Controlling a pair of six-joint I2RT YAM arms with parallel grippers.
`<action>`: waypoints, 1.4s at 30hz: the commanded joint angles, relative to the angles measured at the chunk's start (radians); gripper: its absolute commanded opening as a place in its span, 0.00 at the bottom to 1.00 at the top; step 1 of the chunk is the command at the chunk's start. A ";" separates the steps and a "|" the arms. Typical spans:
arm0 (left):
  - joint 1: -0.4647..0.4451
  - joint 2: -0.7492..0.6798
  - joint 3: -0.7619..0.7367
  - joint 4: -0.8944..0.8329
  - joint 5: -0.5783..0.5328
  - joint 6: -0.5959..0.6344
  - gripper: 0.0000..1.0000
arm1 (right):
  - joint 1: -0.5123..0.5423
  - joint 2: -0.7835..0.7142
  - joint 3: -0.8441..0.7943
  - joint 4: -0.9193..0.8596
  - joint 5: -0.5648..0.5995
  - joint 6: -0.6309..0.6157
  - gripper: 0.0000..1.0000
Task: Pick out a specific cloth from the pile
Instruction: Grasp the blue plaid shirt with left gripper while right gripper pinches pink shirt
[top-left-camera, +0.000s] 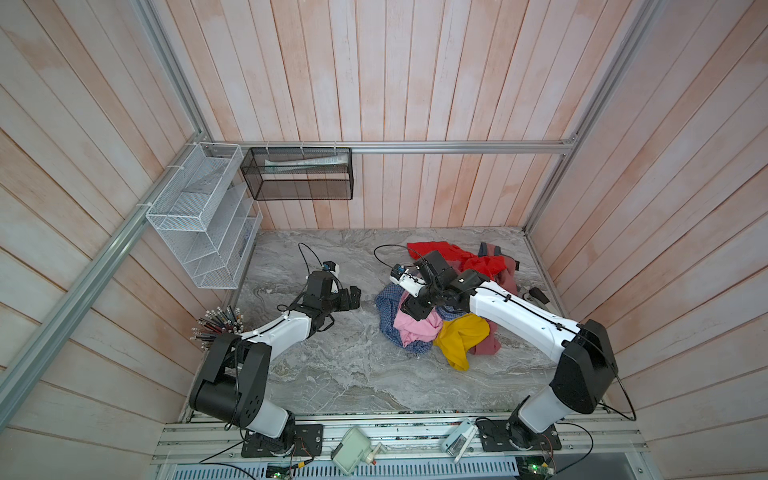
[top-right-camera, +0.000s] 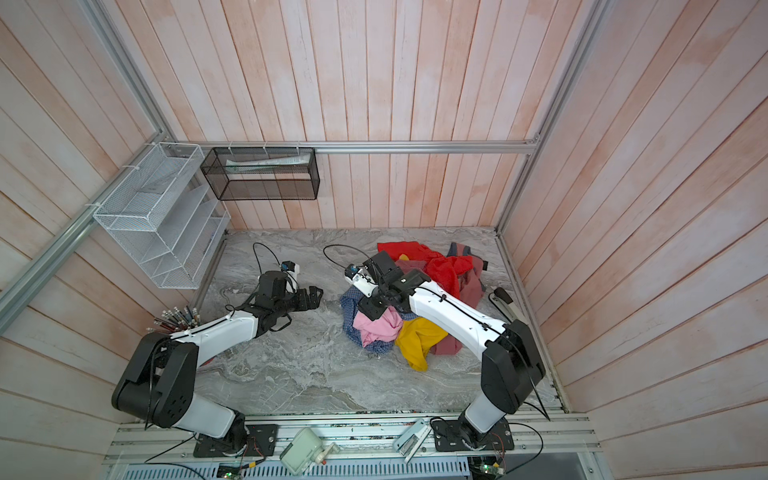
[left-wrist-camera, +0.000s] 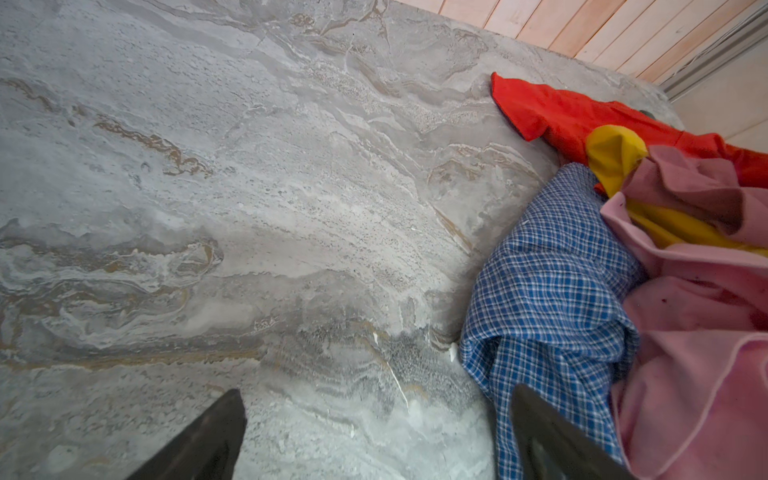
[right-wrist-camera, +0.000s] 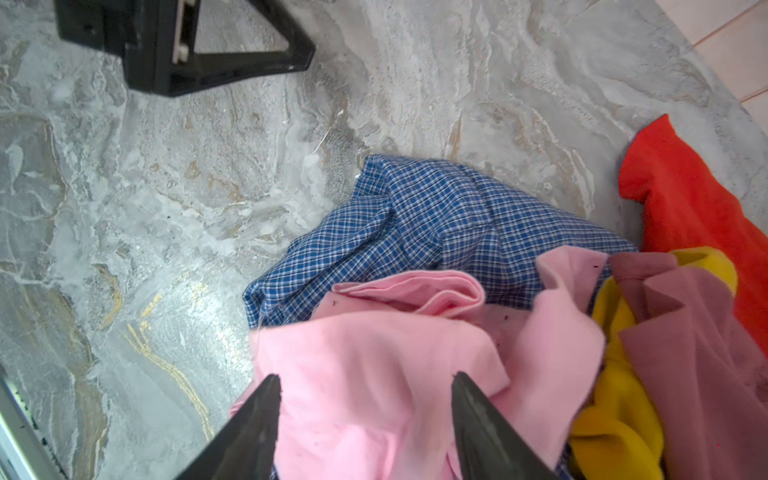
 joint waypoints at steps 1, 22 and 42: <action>-0.010 0.013 0.037 -0.025 -0.005 0.003 1.00 | 0.018 0.056 0.005 -0.067 0.105 0.015 0.66; -0.223 0.397 0.388 -0.137 0.197 0.032 0.90 | -0.004 0.004 -0.136 0.001 0.344 0.176 0.15; -0.228 0.172 0.426 -0.076 0.181 -0.040 0.00 | -0.269 -0.411 -0.324 0.184 0.422 0.408 0.00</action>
